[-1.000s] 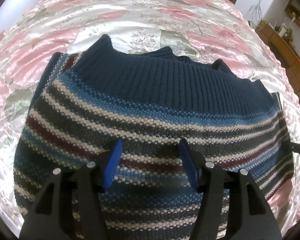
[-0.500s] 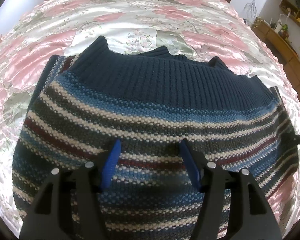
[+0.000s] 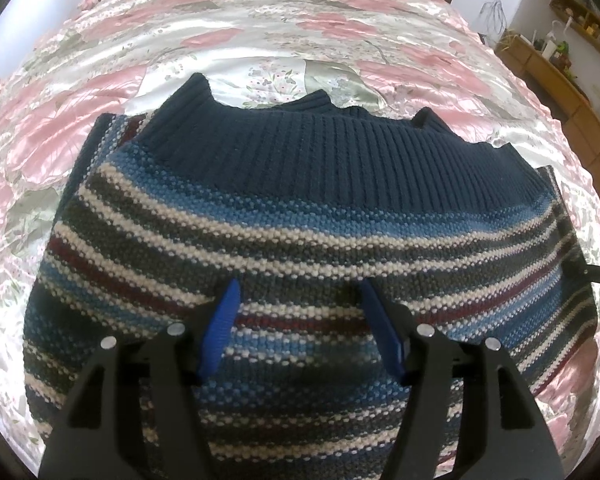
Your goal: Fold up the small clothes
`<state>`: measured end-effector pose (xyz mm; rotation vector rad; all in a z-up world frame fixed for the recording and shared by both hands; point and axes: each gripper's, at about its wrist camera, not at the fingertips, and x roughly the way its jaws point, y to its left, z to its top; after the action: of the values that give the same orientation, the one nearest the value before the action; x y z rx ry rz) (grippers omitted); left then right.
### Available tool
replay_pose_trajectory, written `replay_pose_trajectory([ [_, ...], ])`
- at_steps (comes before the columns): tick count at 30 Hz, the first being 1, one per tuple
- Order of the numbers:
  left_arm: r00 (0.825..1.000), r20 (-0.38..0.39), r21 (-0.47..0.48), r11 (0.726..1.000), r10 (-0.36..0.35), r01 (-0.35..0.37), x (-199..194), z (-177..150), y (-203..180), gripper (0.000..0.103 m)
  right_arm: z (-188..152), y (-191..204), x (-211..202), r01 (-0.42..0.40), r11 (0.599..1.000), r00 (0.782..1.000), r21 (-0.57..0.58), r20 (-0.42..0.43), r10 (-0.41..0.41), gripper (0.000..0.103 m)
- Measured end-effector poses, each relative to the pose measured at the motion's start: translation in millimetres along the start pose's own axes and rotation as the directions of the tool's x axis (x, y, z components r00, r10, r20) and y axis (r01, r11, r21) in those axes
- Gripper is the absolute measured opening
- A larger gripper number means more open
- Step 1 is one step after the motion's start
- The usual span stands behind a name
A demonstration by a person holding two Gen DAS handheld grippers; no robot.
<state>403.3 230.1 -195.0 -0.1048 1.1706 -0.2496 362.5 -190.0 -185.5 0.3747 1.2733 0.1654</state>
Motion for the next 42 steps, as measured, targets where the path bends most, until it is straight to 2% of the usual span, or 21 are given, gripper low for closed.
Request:
replay_pose_trajectory([
  [20,1.000,0.027,0.004,1.000,-0.013,0.012,2.8,-4.8,1.1,0.067,0.7,1.8,7.0,0.024,1.000,1.000,-0.009,0.011,-0.024,0.032],
  [29,0.999,-0.007,-0.030,0.999,-0.045,0.045,9.2,0.5,6.6,0.070,9.3,13.0,14.5,0.105,0.994,0.994,0.036,-0.030,-0.104,0.033],
  [32,0.996,-0.036,-0.092,0.993,-0.077,0.073,-3.4,4.8,15.2,0.070,17.6,27.4,6.0,0.157,0.986,0.986,0.053,-0.064,-0.153,0.031],
  [34,0.995,-0.019,-0.129,0.987,-0.097,0.093,-19.3,4.6,24.0,0.070,23.4,44.6,-7.0,0.155,0.987,0.987,0.045,-0.054,-0.153,0.031],
  [39,0.999,0.028,-0.091,0.995,-0.027,0.029,-60.8,-3.2,46.9,0.071,34.3,106.0,-27.7,0.140,0.990,0.989,-0.022,-0.035,-0.140,0.031],
  [42,0.999,0.031,-0.101,0.995,-0.020,0.023,-75.0,-8.7,63.9,0.071,37.6,150.8,-23.7,0.144,0.986,0.988,-0.087,-0.038,-0.148,0.031],
])
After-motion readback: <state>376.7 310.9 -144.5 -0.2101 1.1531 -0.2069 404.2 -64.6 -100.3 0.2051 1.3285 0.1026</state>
